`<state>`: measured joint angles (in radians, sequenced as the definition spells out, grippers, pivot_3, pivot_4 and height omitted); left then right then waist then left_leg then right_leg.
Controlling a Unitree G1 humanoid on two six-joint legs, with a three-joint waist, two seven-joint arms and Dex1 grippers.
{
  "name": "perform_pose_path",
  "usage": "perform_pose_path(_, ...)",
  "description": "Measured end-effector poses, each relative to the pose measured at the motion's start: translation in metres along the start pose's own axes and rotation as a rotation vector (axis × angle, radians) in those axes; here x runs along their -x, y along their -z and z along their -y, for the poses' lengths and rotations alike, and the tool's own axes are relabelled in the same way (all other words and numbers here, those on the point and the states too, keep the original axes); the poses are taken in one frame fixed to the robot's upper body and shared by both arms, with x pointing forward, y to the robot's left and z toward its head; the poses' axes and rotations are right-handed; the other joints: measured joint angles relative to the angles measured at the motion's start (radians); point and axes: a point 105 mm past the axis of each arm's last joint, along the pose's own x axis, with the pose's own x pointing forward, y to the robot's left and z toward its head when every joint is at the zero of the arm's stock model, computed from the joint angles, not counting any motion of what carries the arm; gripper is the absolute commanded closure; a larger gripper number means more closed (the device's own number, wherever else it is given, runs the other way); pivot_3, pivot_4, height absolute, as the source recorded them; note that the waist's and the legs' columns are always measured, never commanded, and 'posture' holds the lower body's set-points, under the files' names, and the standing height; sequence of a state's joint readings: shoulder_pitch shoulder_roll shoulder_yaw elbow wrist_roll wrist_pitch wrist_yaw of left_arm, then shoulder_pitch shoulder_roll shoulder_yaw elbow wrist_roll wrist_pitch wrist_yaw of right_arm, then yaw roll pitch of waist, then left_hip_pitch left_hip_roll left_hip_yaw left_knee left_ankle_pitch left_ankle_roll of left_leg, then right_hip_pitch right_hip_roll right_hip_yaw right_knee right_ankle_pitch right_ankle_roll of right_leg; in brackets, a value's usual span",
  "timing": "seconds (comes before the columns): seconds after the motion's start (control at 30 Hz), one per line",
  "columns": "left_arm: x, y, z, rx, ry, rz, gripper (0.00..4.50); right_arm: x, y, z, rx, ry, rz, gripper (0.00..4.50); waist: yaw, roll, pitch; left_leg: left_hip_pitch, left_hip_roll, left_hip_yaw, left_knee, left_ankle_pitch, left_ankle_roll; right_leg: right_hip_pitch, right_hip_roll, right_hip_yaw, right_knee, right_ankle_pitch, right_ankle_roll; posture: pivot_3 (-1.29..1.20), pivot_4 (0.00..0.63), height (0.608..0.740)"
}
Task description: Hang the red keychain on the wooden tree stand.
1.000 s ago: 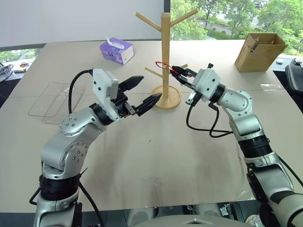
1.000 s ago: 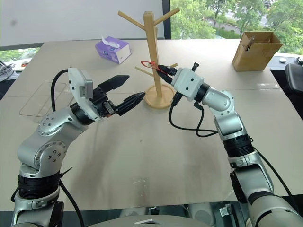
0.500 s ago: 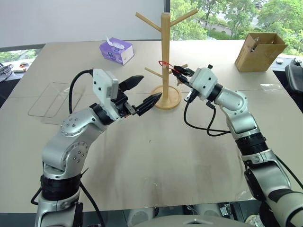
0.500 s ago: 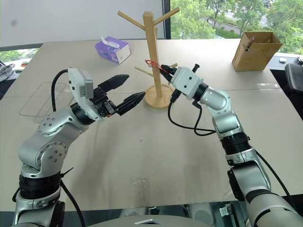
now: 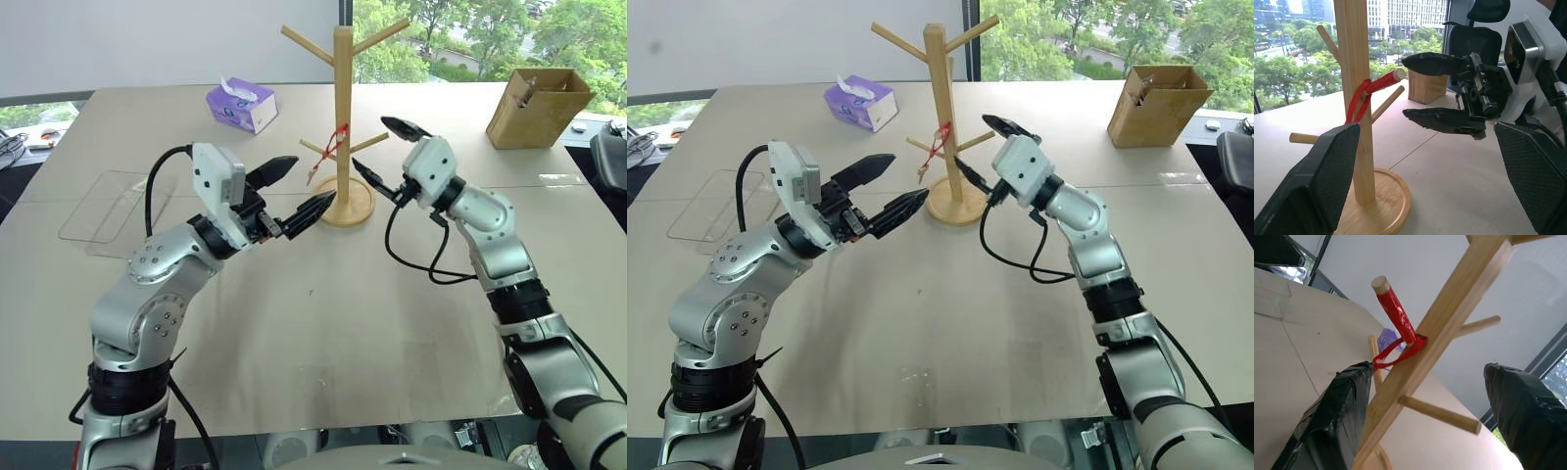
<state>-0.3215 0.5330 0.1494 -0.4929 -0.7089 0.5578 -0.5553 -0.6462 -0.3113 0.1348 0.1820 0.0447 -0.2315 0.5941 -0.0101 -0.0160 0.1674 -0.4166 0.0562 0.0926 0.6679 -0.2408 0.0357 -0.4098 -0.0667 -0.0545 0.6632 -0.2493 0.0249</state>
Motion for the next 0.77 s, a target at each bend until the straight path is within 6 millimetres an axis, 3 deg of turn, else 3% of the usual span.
perform_pose_path(0.1, 0.002, 0.008, -0.008, 0.027, -0.086, 0.009, 0.0, 0.028, 0.017, 0.003, -0.067, 0.053, -0.073, 0.79, 0.001, 0.0, 0.0, 0.0, 0.0, 0.0, 0.0, 0.0, 0.0, 0.0, -0.001, 0.0, 0.0, 0.0, 0.0, 0.0, 0.15, 0.74)
perform_pose_path(0.17, 0.012, 0.02, -0.029, 0.018, -0.268, 0.006, 0.0, 0.061, 0.039, 0.012, -0.166, 0.178, -0.165, 0.79, 0.003, 0.0, 0.0, 0.0, 0.0, 0.0, 0.0, 0.0, 0.0, 0.0, -0.001, 0.0, 0.0, 0.0, 0.0, 0.0, 0.15, 0.74)
perform_pose_path(0.3, 0.028, 0.039, -0.051, -0.012, -0.502, -0.016, 0.0, 0.099, 0.063, 0.029, -0.266, 0.361, -0.285, 0.79, -0.002, 0.0, 0.0, 0.001, 0.0, 0.001, 0.0, 0.0, 0.0, 0.0, 0.0, 0.001, 0.001, 0.0, 0.0, 0.0, 0.15, 0.74)
perform_pose_path(0.43, 0.048, 0.071, -0.061, 0.002, -0.723, -0.05, 0.0, 0.143, 0.087, 0.048, -0.379, 0.599, -0.384, 0.79, 0.001, -0.001, 0.0, 0.001, -0.001, 0.001, -0.001, 0.0, 0.001, 0.0, 0.0, 0.001, 0.0, 0.0, 0.0, 0.0, 0.15, 0.74)
perform_pose_path(0.63, 0.067, 0.098, -0.068, -0.009, -0.878, -0.075, 0.0, 0.181, 0.119, 0.043, -0.482, 0.754, -0.494, 0.79, 0.0, -0.001, 0.0, 0.001, -0.001, 0.002, -0.001, -0.002, 0.004, 0.0, 0.0, 0.001, 0.0, 0.0, 0.0, 0.0, 0.15, 0.74)
perform_pose_path(0.77, 0.074, 0.11, -0.072, -0.012, -0.924, -0.094, 0.0, 0.187, 0.129, 0.034, -0.497, 0.769, -0.522, 0.79, -0.001, -0.001, 0.0, 0.001, -0.001, 0.002, -0.001, -0.003, 0.005, 0.0, 0.0, 0.001, 0.0, 0.0, 0.0, 0.0, 0.15, 0.74)
